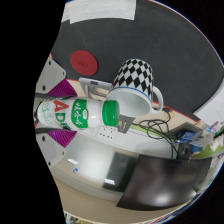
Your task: Pour water
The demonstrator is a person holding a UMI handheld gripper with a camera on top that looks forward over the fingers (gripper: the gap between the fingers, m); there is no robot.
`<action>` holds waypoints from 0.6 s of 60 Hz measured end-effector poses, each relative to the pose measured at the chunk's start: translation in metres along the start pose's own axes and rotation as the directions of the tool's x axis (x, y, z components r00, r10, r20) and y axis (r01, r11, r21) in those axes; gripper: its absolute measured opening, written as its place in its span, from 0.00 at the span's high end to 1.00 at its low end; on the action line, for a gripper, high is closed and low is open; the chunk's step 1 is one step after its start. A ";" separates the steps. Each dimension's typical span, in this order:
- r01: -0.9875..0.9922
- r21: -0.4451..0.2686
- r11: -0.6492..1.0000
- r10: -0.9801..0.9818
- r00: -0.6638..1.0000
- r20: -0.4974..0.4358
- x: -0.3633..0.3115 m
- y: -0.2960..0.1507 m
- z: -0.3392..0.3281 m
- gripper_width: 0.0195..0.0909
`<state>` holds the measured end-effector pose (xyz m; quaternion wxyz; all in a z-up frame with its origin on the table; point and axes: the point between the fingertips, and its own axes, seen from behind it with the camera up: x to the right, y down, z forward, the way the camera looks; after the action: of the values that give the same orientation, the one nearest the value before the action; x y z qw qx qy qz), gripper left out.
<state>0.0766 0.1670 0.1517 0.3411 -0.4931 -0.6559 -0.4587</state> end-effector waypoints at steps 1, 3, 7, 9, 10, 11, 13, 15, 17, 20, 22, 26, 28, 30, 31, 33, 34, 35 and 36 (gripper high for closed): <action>-0.004 0.001 1.000 0.004 1.000 0.002 -0.001 -0.001 0.000 0.72; -0.011 0.000 1.000 0.011 1.000 0.006 -0.002 -0.002 0.000 0.72; -0.033 0.006 0.999 0.033 0.999 0.008 -0.001 -0.005 -0.001 0.72; -0.058 0.010 0.998 0.058 0.998 0.012 0.000 -0.007 -0.003 0.72; -0.076 0.015 0.997 0.075 0.997 0.019 0.000 -0.007 -0.004 0.72; -0.094 0.020 0.995 0.093 0.995 0.024 0.001 -0.008 -0.005 0.72; -0.138 0.032 0.990 0.137 0.990 0.033 0.004 -0.009 -0.009 0.72; -0.197 0.050 0.979 0.195 0.980 0.043 0.009 -0.011 -0.013 0.72; -0.269 0.067 0.961 0.266 0.963 0.049 0.015 -0.012 -0.019 0.71; -0.396 0.096 0.913 0.391 0.918 0.068 0.025 -0.012 -0.027 0.71; -0.494 0.105 0.863 0.487 0.869 0.092 0.029 -0.012 -0.034 0.69; -0.682 0.108 0.724 0.665 0.730 0.158 0.030 -0.009 -0.045 0.69; -0.766 0.106 0.634 0.743 0.642 0.192 0.030 -0.009 -0.050 0.69; -0.835 0.105 0.540 0.808 0.550 0.213 0.030 -0.006 -0.052 0.69; -0.862 0.105 0.496 0.832 0.507 0.227 0.030 -0.005 -0.054 0.69; -0.905 0.112 0.409 0.867 0.424 0.260 0.030 -0.006 -0.057 0.69; -0.923 0.118 0.365 0.882 0.384 0.274 0.030 -0.006 -0.057 0.69; -0.939 0.124 0.322 0.895 0.345 0.284 0.030 -0.006 -0.057 0.69; -0.951 0.128 0.282 0.905 0.308 0.292 0.029 -0.005 -0.057 0.69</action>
<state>0.0638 0.1233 0.1964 0.5544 -0.7645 -0.3270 -0.0351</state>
